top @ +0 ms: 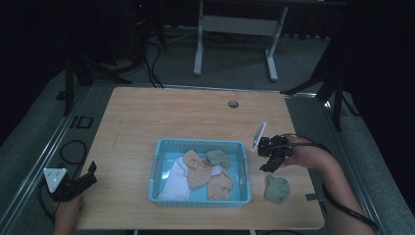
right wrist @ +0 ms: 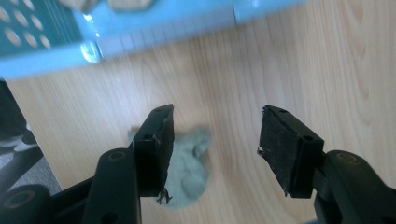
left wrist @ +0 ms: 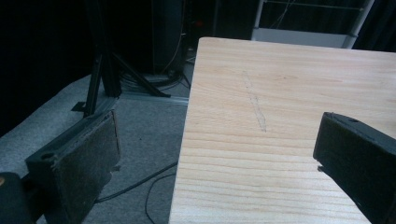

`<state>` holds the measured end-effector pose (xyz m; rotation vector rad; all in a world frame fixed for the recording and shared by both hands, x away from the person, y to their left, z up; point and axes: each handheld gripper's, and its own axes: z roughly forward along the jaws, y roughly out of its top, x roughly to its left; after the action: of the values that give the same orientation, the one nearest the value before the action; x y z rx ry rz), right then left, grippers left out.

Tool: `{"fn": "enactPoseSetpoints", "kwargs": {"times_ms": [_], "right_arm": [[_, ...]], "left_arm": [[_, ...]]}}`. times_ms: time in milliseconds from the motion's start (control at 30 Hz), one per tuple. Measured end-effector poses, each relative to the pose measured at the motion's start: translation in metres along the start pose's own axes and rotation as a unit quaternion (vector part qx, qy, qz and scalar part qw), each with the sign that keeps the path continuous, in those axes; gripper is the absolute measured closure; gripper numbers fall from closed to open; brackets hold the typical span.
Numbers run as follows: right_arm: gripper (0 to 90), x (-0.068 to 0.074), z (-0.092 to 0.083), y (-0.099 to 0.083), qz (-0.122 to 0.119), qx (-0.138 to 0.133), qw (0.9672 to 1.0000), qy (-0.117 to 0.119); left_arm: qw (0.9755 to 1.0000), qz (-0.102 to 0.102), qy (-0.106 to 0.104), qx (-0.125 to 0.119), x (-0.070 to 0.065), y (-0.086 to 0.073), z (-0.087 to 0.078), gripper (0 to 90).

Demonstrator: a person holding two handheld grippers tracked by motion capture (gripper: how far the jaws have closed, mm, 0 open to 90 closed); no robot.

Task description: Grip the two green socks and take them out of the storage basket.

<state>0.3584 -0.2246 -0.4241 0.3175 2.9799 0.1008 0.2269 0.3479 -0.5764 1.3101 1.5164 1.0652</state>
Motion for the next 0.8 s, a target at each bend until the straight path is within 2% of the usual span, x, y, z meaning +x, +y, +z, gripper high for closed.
{"fn": "enactPoseSetpoints", "kwargs": {"times_ms": [433,567,800], "right_arm": [[46.3,0.006,0.007,0.058,-0.056,-0.010,0.9983,0.013],[47.2,0.009,0.014,0.077,-0.072,0.000,0.9973,0.016],[48.9,0.011,0.027,0.105,-0.084,-0.001,0.9959,0.032]], "left_arm": [[1.0000,-0.001,-0.002,-0.002,0.000,0.000,0.000,0.7],[1.0000,0.000,-0.002,-0.002,0.000,0.000,0.000,0.7],[1.0000,0.000,-0.003,-0.002,0.000,0.000,0.000,0.7]]}}
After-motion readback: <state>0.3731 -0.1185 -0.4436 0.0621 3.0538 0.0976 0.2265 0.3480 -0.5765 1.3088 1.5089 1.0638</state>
